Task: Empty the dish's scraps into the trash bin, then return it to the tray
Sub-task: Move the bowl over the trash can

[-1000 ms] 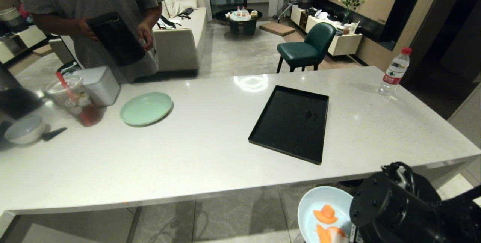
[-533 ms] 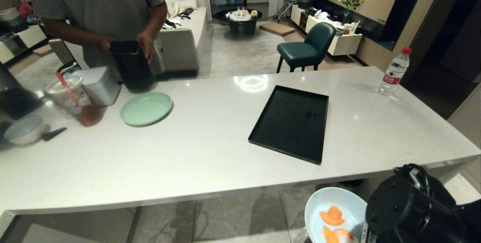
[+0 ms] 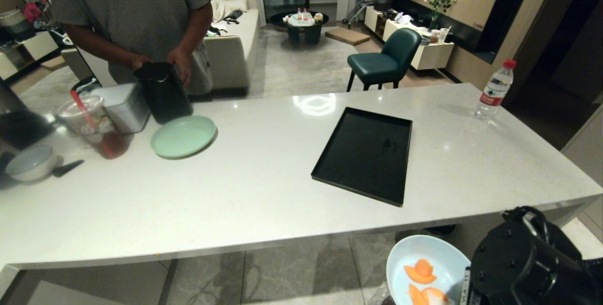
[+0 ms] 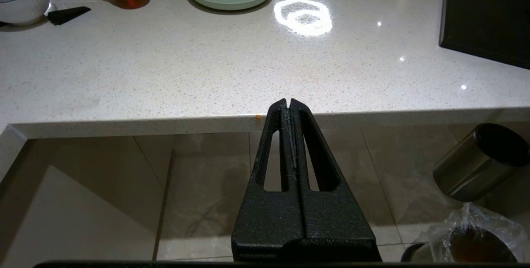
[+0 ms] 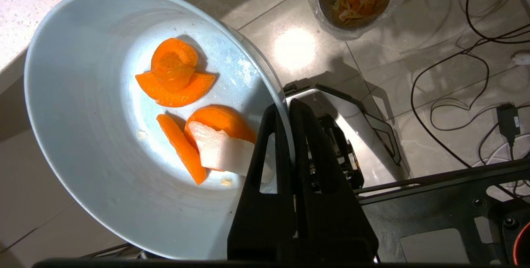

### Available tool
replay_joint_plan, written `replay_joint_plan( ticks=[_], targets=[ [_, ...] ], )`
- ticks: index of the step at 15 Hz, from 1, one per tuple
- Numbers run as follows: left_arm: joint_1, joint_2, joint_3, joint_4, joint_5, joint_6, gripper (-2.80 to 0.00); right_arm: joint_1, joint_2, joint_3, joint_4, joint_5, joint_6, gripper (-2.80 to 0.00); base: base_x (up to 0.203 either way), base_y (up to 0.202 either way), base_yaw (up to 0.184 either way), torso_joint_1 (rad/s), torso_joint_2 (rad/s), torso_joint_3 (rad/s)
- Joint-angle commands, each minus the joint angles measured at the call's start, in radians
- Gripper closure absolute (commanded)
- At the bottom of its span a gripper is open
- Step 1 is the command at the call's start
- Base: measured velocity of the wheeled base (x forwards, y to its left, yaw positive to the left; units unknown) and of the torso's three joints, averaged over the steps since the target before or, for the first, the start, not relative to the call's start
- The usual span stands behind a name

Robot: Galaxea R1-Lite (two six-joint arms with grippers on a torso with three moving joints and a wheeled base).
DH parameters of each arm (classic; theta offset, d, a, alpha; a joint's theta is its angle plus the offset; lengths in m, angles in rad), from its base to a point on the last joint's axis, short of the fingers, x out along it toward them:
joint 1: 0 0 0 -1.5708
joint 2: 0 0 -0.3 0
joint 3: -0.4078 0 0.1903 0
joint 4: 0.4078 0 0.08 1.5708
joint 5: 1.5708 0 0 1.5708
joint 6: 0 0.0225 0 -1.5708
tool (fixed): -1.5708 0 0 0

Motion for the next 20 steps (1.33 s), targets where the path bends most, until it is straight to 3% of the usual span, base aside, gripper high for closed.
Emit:
replay_joint_plan(
  ticks=[1,20],
  targets=[
    [0.001,0.001,0.0,-0.001,0.0,-0.001,0.0,0.0,0.009,0.0,-0.002,-0.001,0.008,0.0,0.0,0.0,0.0,0.0,0.0,0.0],
    [0.001,0.001,0.0,-0.001,0.0,0.0,0.0,0.0,0.004,0.003,0.0,0.002,0.014,0.0,0.0,0.0,0.0,0.0,0.0,0.0]
  ],
)
